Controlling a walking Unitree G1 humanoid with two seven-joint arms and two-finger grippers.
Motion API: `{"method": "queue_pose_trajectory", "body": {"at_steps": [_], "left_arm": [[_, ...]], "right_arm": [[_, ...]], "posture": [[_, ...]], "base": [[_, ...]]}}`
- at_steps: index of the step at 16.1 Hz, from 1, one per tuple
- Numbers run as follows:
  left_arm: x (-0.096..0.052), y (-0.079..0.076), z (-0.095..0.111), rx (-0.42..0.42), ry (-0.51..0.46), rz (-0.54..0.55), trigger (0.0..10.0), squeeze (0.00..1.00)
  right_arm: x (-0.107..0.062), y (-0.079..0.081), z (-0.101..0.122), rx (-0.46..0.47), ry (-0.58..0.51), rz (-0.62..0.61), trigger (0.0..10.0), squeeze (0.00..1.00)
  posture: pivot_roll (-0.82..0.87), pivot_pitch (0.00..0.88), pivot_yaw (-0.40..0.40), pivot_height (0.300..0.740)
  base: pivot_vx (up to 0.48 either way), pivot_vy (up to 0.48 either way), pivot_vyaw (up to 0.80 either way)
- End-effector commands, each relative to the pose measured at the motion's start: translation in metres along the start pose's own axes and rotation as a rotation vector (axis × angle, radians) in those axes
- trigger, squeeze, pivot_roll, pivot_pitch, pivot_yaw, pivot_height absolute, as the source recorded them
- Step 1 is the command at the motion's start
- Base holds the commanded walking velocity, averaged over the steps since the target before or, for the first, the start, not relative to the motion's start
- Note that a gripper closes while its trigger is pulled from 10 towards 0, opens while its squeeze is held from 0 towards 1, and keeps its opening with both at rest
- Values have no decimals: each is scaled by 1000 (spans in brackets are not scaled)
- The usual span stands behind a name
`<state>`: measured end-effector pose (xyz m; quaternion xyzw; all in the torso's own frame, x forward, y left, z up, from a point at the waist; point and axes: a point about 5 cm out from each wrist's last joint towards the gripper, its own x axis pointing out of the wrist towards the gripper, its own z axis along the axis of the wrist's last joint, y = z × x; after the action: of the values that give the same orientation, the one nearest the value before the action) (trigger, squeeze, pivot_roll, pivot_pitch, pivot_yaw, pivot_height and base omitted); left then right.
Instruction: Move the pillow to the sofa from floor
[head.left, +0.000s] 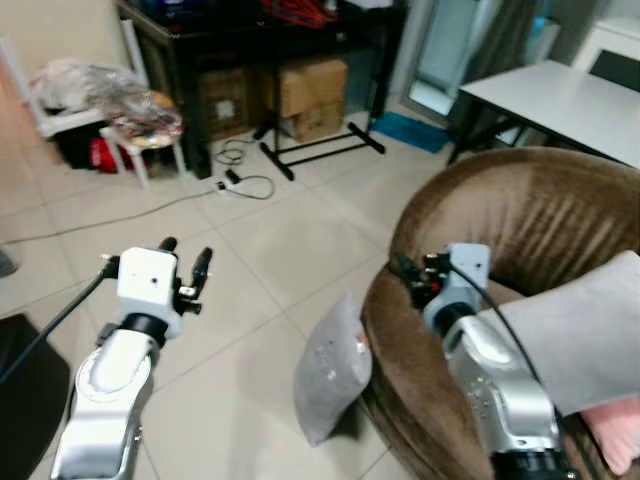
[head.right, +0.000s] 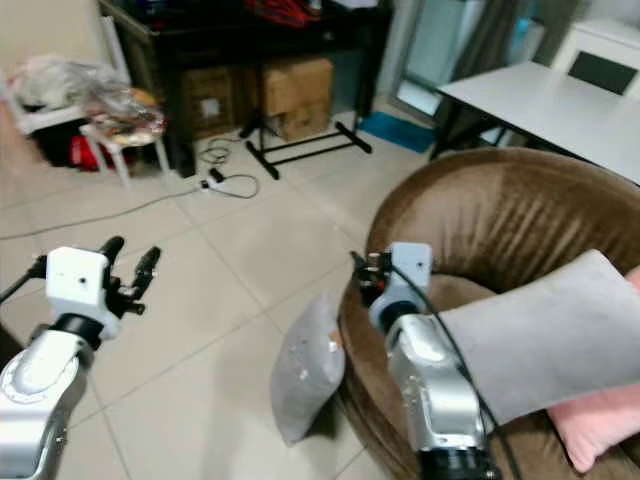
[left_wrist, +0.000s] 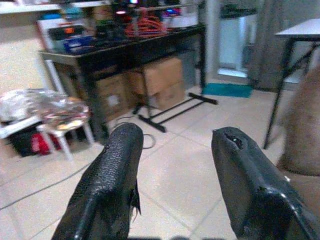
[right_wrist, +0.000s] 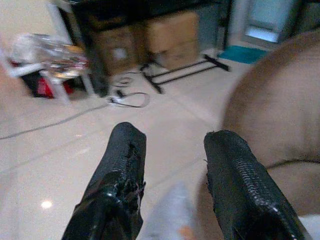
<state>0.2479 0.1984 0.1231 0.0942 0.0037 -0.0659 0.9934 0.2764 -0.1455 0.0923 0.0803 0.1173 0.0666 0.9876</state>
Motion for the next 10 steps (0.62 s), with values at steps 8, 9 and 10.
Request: {"method": "queue_pose_trajectory", "body": {"at_steps": [8,9,10], "left_arm": [[1,-4,-3,-6,-3,-4,10000,0],[2,-4,-2,-6,-4,-6,10000,0],[2,-3,-2,-4,-5,-9,10000,0]], "right_arm": [[3,-2,6,-56,-15,-15,10000,0],[3,-2,6,-56,-15,-18,10000,0],[3,-2,6,-56,-15,-20,10000,0]], "posture": [[-17,0,-66,740],[-23,0,-57,740],[-26,0,-53,740]], "base": [[297,0,173],[300,0,0],[296,0,0]]}}
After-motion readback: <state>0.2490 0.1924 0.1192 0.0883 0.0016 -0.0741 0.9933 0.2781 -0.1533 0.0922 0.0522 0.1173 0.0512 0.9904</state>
